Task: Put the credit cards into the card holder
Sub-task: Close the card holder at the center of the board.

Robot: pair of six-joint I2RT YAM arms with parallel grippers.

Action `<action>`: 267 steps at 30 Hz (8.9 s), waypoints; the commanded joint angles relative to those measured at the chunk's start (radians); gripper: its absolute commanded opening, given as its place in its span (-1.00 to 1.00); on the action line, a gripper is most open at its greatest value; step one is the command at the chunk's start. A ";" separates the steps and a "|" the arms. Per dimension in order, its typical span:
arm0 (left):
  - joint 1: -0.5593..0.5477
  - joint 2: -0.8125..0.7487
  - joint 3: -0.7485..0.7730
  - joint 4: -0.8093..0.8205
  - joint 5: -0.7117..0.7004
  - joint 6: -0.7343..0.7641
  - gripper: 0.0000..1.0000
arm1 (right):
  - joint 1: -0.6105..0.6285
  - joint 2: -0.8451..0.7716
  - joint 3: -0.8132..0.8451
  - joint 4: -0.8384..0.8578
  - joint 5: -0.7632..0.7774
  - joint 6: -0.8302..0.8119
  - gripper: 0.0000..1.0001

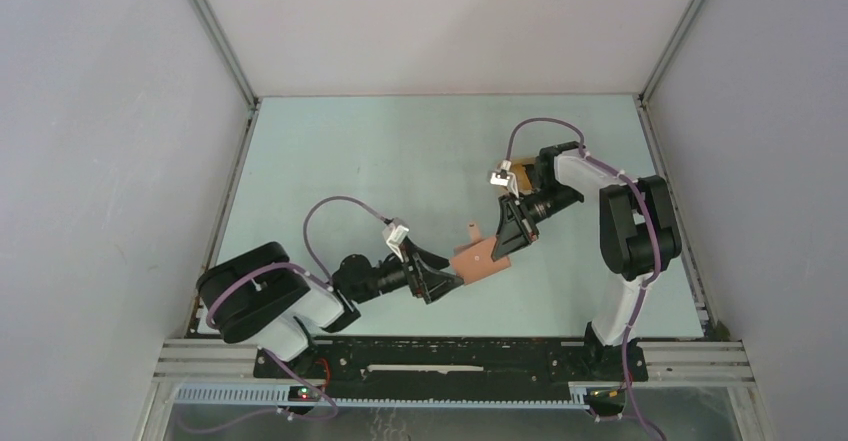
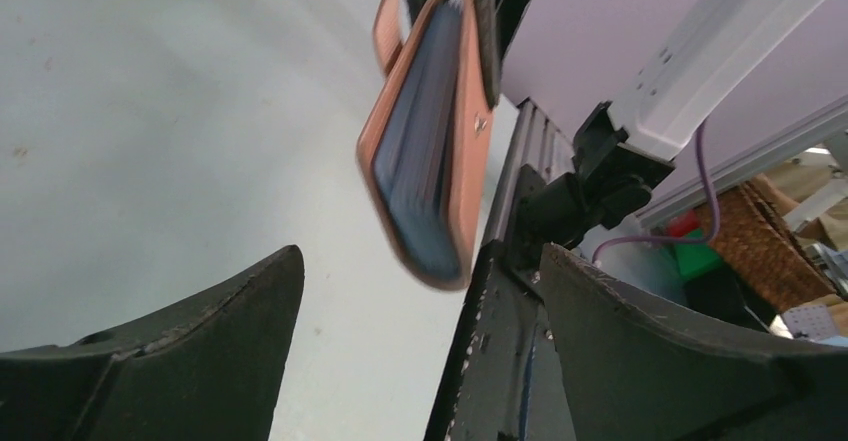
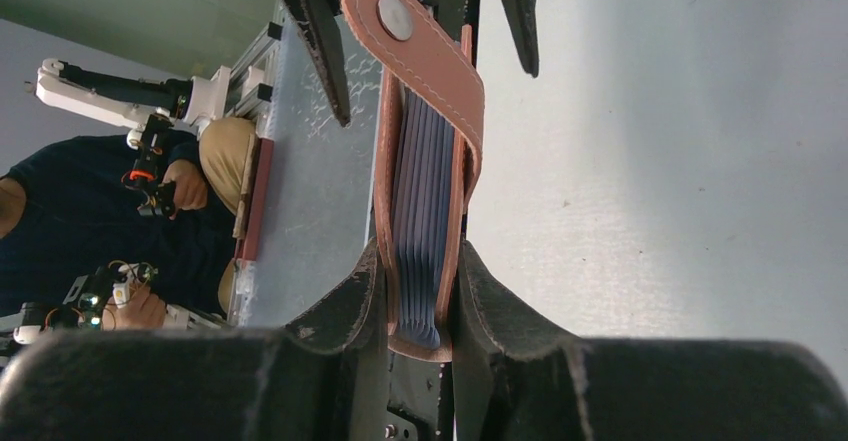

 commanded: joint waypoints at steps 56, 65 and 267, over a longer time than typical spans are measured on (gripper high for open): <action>0.057 0.233 0.403 -0.821 0.162 -0.130 -1.00 | 0.137 -0.121 0.077 0.536 0.408 0.129 0.31; 0.056 0.231 0.391 -0.802 0.160 -0.129 -1.00 | 0.153 -0.048 0.105 0.509 0.464 0.102 0.05; 0.107 0.292 0.407 -0.863 0.086 -0.256 -0.42 | 0.529 -0.346 -0.334 0.763 0.801 0.214 -1.00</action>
